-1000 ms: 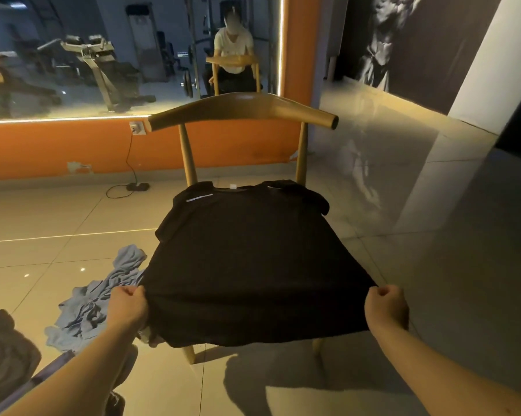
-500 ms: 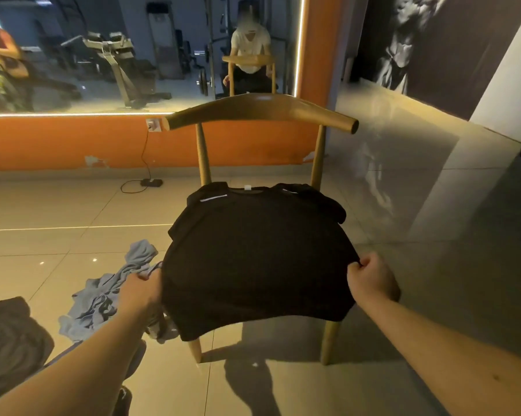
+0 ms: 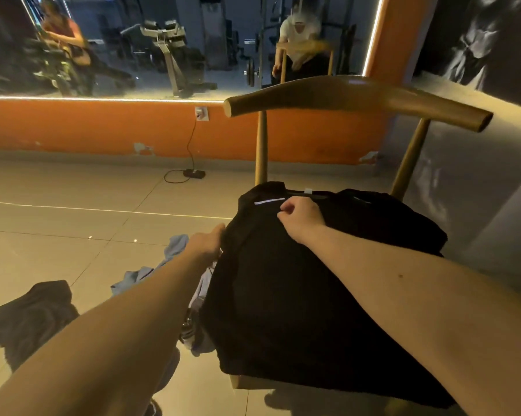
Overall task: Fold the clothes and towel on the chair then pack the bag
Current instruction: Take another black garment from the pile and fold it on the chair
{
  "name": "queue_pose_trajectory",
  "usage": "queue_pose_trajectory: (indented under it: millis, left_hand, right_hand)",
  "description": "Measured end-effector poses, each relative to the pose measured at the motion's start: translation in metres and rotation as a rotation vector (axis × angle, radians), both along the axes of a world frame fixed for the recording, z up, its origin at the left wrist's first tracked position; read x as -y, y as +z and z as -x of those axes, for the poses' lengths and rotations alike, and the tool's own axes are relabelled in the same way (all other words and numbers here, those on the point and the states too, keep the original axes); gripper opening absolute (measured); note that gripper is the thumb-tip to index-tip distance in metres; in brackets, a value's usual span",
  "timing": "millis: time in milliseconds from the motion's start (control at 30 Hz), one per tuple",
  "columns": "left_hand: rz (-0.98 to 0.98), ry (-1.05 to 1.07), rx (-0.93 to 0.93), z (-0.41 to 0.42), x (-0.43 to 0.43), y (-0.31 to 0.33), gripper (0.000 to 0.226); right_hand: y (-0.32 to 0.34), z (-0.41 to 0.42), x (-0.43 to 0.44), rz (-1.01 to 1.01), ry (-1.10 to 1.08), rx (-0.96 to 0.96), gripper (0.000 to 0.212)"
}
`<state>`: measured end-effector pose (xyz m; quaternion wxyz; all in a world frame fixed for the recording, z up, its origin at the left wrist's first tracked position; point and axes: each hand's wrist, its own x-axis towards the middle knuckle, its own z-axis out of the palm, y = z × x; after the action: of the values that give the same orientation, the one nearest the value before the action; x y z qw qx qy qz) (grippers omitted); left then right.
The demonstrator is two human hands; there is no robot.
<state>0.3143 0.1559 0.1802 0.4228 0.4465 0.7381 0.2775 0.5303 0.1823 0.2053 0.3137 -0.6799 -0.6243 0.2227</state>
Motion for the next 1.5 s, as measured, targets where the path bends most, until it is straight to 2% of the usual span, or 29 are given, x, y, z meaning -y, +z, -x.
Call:
queue_pose_trajectory:
  millis: [67, 133, 200, 300, 367, 433, 467, 533, 633, 700, 800, 867, 967, 1033, 1133, 1300, 1433, 1500]
  left_hand:
    - [0.09, 0.029, 0.167, 0.002, -0.016, -0.005, 0.065]
    - [0.193, -0.039, 0.275, 0.003, -0.026, -0.008, 0.061]
    - [0.277, -0.113, 0.356, 0.006, -0.035, -0.013, 0.053]
    - [0.29, -0.127, 0.478, 0.013, -0.051, -0.025, 0.041]
    - [0.176, -0.101, 0.374, 0.019, -0.064, -0.033, 0.03]
    - [0.037, -0.039, 0.27, 0.024, -0.078, -0.037, 0.021]
    - [-0.011, -0.012, 0.29, 0.027, -0.083, -0.036, 0.016]
    - [-0.094, 0.04, 0.363, 0.032, -0.09, -0.03, 0.012]
    - [-0.23, 0.132, 0.357, 0.035, -0.094, -0.022, 0.025]
    - [-0.28, 0.168, 0.366, 0.035, -0.094, -0.022, 0.038]
    - [-0.188, 0.151, 0.387, 0.034, -0.083, -0.028, 0.063]
    - [-0.104, 0.082, 0.301, 0.033, -0.062, -0.035, 0.06]
    - [0.082, -0.109, 0.324, 0.04, -0.021, -0.037, 0.051]
    - [0.191, -0.205, 0.346, 0.045, 0.006, -0.036, 0.059]
    - [0.248, -0.217, 0.401, 0.045, 0.046, -0.035, 0.075]
    - [0.26, -0.23, 0.425, 0.052, 0.096, -0.034, 0.078]
    - [0.238, -0.287, 0.447, 0.065, 0.12, -0.043, 0.093]
    - [0.198, -0.31, 0.408, 0.068, 0.126, -0.05, 0.078]
  right_hand:
    - [-0.005, 0.017, -0.027, 0.003, 0.043, -0.039, 0.013]
    - [-0.008, 0.033, -0.052, 0.007, 0.095, -0.085, 0.014]
    - [-0.009, 0.049, -0.074, 0.0, 0.161, -0.07, 0.029]
    - [-0.005, 0.071, -0.099, 0.074, 0.332, 0.133, 0.062]
    - [0.0, 0.081, -0.109, 0.19, 0.448, 0.362, 0.072]
    - [0.004, 0.086, -0.116, 0.245, 0.51, 0.595, 0.048]
    - [0.003, 0.088, -0.12, 0.234, 0.503, 0.641, 0.032]
    - [-0.003, 0.091, -0.128, 0.182, 0.428, 0.566, 0.016]
    - [-0.012, 0.093, -0.135, 0.055, 0.261, 0.313, 0.014]
    - [-0.014, 0.091, -0.132, 0.015, 0.223, 0.224, 0.016]
    - [-0.016, 0.084, -0.119, 0.075, 0.285, 0.222, 0.051]
    - [-0.017, 0.082, -0.108, 0.041, 0.273, 0.206, 0.059]
    - [-0.017, 0.081, -0.086, -0.068, 0.176, 0.161, 0.045]
    - [-0.018, 0.082, -0.067, -0.08, 0.14, 0.15, 0.031]
    - [-0.022, 0.088, -0.04, 0.014, 0.139, 0.126, 0.019]
    - [-0.025, 0.115, -0.002, 0.107, 0.152, 0.238, 0.015]
    - [-0.026, 0.14, 0.018, 0.153, 0.188, 0.385, 0.019]
    - [-0.026, 0.149, 0.028, 0.171, 0.181, 0.433, 0.018]
